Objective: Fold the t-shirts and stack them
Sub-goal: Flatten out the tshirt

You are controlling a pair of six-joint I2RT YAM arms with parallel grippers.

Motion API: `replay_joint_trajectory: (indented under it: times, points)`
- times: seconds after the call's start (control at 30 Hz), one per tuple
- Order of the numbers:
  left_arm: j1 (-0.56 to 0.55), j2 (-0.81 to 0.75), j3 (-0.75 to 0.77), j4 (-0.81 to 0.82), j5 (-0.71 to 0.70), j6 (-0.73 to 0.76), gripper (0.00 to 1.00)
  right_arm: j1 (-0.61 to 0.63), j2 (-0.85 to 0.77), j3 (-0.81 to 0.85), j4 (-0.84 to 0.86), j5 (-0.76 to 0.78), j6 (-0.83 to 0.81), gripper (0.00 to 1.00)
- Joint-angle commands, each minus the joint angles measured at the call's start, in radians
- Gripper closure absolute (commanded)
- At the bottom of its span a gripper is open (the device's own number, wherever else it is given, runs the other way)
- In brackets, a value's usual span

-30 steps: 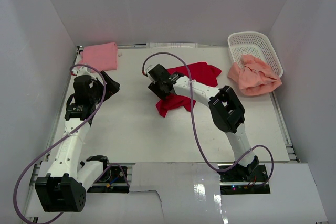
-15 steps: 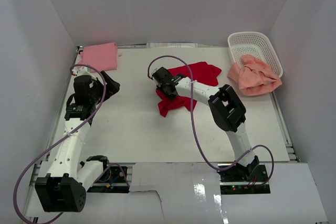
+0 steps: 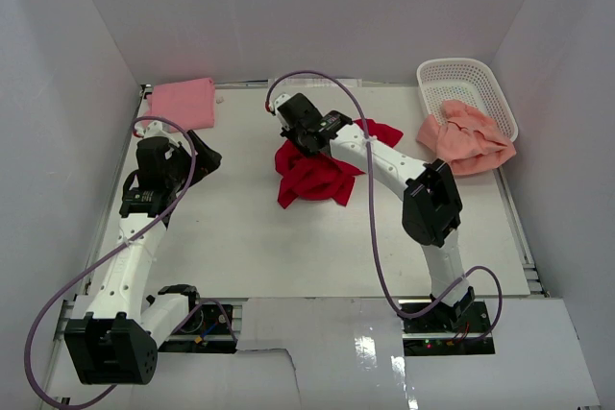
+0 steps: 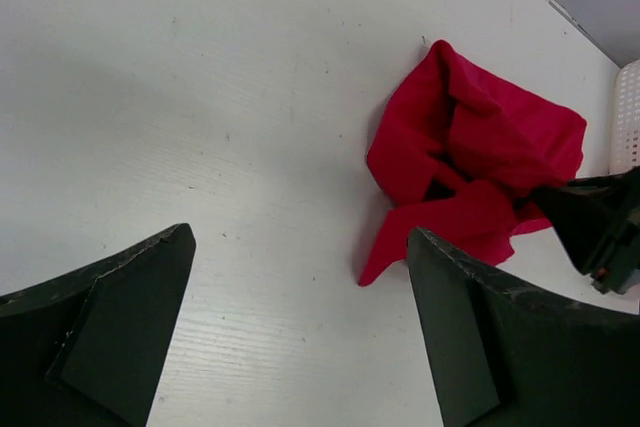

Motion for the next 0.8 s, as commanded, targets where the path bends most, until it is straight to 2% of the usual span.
replay_joint_trajectory:
  times: [0.0, 0.07, 0.17, 0.27, 0.37, 0.43, 0.57, 0.67, 0.77]
  points:
    - [0.005, -0.009, 0.032, 0.019, 0.025, 0.013, 0.02, -0.003, -0.064, 0.043, -0.028, 0.005, -0.004, 0.79]
    - [0.005, -0.013, 0.029, 0.019, 0.026, 0.014, 0.02, -0.003, -0.056, 0.046, -0.025, -0.024, 0.003, 0.84]
    - [0.005, -0.02, 0.028, 0.021, 0.025, 0.017, 0.02, -0.005, -0.039, 0.05, -0.023, -0.057, 0.017, 0.79]
    - [0.005, -0.02, 0.026, 0.021, 0.028, 0.017, 0.02, -0.007, -0.021, 0.047, -0.014, -0.074, 0.034, 0.92]
    - [0.005, -0.016, 0.025, 0.028, 0.051, 0.022, 0.02, -0.026, -0.021, 0.07, 0.006, -0.138, 0.067, 0.92]
    - [0.005, -0.006, 0.02, 0.044, 0.081, 0.029, 0.02, -0.048, -0.03, 0.11, 0.0, -0.183, 0.089, 0.92]
    - [0.005, 0.002, -0.001, 0.102, 0.273, 0.075, 0.02, -0.083, -0.073, 0.315, -0.064, -0.235, 0.138, 0.92]
    - [0.005, -0.016, -0.026, 0.156, 0.33, 0.08, 0.02, -0.149, -0.154, 0.363, -0.103, -0.265, 0.205, 0.92]
    - [0.005, -0.023, -0.031, 0.171, 0.355, 0.08, 0.02, -0.276, -0.255, 0.313, -0.091, -0.285, 0.273, 0.92]
